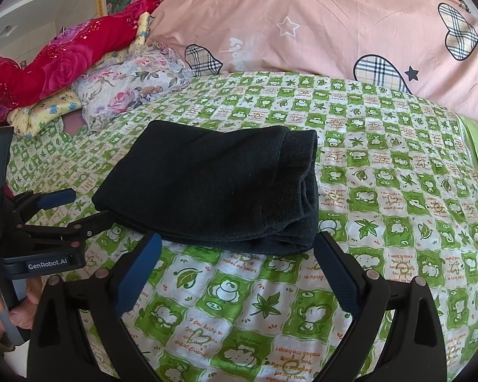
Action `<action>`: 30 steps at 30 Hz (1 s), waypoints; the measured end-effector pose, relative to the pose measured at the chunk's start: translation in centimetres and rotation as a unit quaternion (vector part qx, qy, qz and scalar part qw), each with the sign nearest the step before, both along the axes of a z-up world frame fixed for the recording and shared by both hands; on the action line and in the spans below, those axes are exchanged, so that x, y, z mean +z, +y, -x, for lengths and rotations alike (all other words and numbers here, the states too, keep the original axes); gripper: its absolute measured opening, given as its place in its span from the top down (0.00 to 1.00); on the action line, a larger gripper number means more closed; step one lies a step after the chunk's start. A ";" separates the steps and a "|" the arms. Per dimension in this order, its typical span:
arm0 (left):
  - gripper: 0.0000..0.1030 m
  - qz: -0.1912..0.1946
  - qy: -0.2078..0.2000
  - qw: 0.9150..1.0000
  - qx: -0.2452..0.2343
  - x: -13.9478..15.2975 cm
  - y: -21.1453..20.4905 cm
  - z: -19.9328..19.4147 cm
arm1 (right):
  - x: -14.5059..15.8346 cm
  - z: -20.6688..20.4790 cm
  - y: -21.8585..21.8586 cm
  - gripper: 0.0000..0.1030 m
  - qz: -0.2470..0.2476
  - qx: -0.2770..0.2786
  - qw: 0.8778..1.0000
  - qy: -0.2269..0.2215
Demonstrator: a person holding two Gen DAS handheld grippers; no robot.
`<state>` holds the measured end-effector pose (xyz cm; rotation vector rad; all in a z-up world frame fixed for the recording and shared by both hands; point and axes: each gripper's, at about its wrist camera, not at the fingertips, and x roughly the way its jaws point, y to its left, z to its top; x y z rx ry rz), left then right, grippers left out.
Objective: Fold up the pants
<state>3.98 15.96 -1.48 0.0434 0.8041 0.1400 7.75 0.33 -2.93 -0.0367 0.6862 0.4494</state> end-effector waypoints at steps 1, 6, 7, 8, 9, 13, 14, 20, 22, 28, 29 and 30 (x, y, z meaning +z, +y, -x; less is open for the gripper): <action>0.15 -0.001 -0.001 1.000 -0.001 0.1 0.0 0.0 | 0.0 0.0 0.0 0.07 -0.001 -0.001 1.000 0.000; 0.15 0.000 0.001 1.000 0.001 0.1 0.1 -0.1 | 0.0 0.0 -0.2 0.06 -0.002 -0.001 1.000 0.000; 0.15 0.000 0.001 1.000 0.001 0.1 0.1 -0.1 | 0.0 -0.1 -0.2 0.06 -0.002 -0.001 1.000 0.000; 0.15 0.001 0.002 1.000 0.001 0.1 0.1 -0.2 | 0.1 -0.1 -0.2 0.06 -0.002 -0.001 1.000 -0.001; 0.15 0.001 0.003 1.000 0.001 0.1 0.0 -0.2 | 0.1 -0.1 -0.2 0.06 -0.003 -0.001 1.000 -0.001; 0.15 0.003 0.003 1.000 0.001 0.1 0.2 -0.2 | 0.1 0.0 -0.3 0.06 -0.004 -0.001 1.000 -0.001; 0.15 0.004 0.003 1.000 0.002 0.1 0.2 -0.2 | 0.2 0.0 -0.3 0.06 -0.004 -0.001 1.000 -0.002; 0.15 0.004 -0.001 1.000 0.008 0.5 0.4 -0.3 | 0.6 0.1 -0.1 0.06 -0.002 0.000 1.000 -0.007; 0.15 0.003 -0.003 1.000 0.008 0.7 0.4 -0.4 | 0.8 0.0 -0.2 0.06 -0.005 0.000 1.000 -0.008; 0.16 -0.009 -0.012 1.000 0.021 0.9 0.3 -0.3 | 1.0 -0.1 -0.4 0.06 -0.008 -0.001 1.000 -0.009; 0.16 -0.009 -0.011 1.000 0.023 0.9 0.3 -0.4 | 1.0 -0.1 -0.4 0.06 -0.007 0.000 1.000 -0.008; 0.16 -0.008 -0.010 1.000 0.024 0.8 0.4 -0.4 | 1.0 -0.1 -0.3 0.06 -0.007 0.000 1.000 -0.007</action>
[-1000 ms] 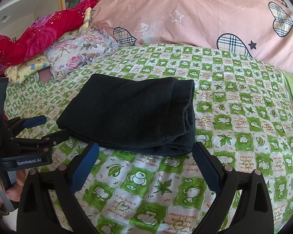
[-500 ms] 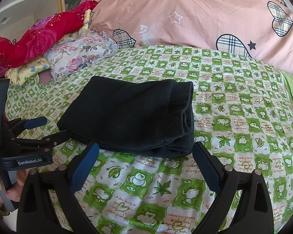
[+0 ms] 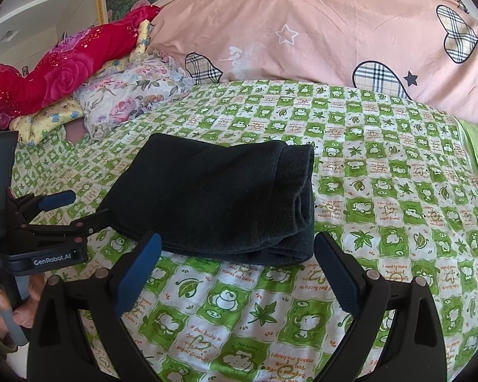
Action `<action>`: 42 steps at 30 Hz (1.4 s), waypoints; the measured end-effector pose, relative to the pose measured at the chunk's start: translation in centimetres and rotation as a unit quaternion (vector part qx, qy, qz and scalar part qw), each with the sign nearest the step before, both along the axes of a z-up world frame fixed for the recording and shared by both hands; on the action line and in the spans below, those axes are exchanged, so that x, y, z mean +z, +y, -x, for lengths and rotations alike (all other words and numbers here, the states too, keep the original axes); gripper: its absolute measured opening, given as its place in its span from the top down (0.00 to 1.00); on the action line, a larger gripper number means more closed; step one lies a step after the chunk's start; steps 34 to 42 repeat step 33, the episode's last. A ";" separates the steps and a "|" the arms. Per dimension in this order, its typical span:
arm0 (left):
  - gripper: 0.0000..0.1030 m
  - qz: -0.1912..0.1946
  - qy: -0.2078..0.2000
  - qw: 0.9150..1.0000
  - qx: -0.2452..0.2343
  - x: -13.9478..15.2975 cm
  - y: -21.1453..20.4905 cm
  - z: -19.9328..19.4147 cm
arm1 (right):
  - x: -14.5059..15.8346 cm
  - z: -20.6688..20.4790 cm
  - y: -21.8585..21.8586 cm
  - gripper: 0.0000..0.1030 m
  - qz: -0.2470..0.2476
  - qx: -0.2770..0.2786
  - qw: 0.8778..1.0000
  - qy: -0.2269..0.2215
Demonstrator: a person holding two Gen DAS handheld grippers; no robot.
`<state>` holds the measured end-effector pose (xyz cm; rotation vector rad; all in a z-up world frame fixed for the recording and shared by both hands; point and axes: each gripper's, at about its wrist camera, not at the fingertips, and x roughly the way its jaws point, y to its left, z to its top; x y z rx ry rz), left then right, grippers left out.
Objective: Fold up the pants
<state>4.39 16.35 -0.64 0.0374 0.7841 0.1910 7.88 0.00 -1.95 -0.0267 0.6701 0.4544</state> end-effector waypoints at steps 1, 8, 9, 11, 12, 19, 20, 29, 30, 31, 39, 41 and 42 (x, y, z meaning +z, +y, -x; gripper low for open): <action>0.16 0.001 0.001 1.000 0.000 0.0 0.0 0.0 | 0.0 0.0 0.0 0.06 0.000 0.000 1.000 0.000; 0.16 -0.001 -0.003 1.000 -0.002 0.0 -0.2 0.1 | -0.2 0.0 0.0 0.06 -0.005 -0.004 1.000 0.008; 0.16 -0.002 -0.003 1.000 -0.003 0.0 -0.3 0.1 | -0.2 0.0 -0.1 0.06 -0.006 -0.003 1.000 0.008; 0.16 -0.004 -0.001 1.000 -0.005 -0.1 -0.5 0.0 | -0.2 0.0 -0.1 0.06 -0.007 -0.005 1.000 0.009; 0.16 -0.005 -0.001 1.000 -0.004 -0.1 -0.5 0.0 | -0.2 0.0 -0.1 0.06 -0.007 -0.003 1.000 0.009; 0.15 -0.003 0.001 1.000 -0.003 0.2 -0.5 0.0 | -0.2 0.2 0.0 0.06 -0.010 -0.005 1.000 0.011; 0.15 -0.006 0.000 1.000 -0.004 0.3 -0.7 0.0 | -0.2 0.2 0.0 0.06 -0.011 -0.005 1.000 0.010; 0.15 -0.008 0.007 1.000 -0.010 0.4 -2.0 -0.2 | -0.7 -0.5 -0.1 0.06 -0.032 -0.009 0.999 0.029; 0.15 -0.008 0.009 1.000 -0.011 0.4 -2.2 -0.3 | -0.8 -0.6 -0.2 0.06 -0.036 -0.012 0.999 0.032; 0.15 -0.008 0.009 1.000 -0.011 0.4 -2.3 -0.4 | -0.9 -0.6 -0.3 0.06 -0.039 -0.015 0.999 0.033; 0.15 -0.001 0.012 1.000 -0.011 0.3 -2.5 -0.6 | -0.9 -0.7 -0.7 0.06 -0.047 -0.023 0.998 0.034; 0.15 -0.001 0.012 1.000 -0.011 0.3 -2.5 -0.6 | -0.9 -0.7 -0.7 0.06 -0.047 -0.023 0.998 0.034; 0.15 -0.001 0.012 1.000 -0.011 0.3 -2.5 -0.6 | -0.9 -0.7 -0.7 0.06 -0.047 -0.023 0.998 0.034</action>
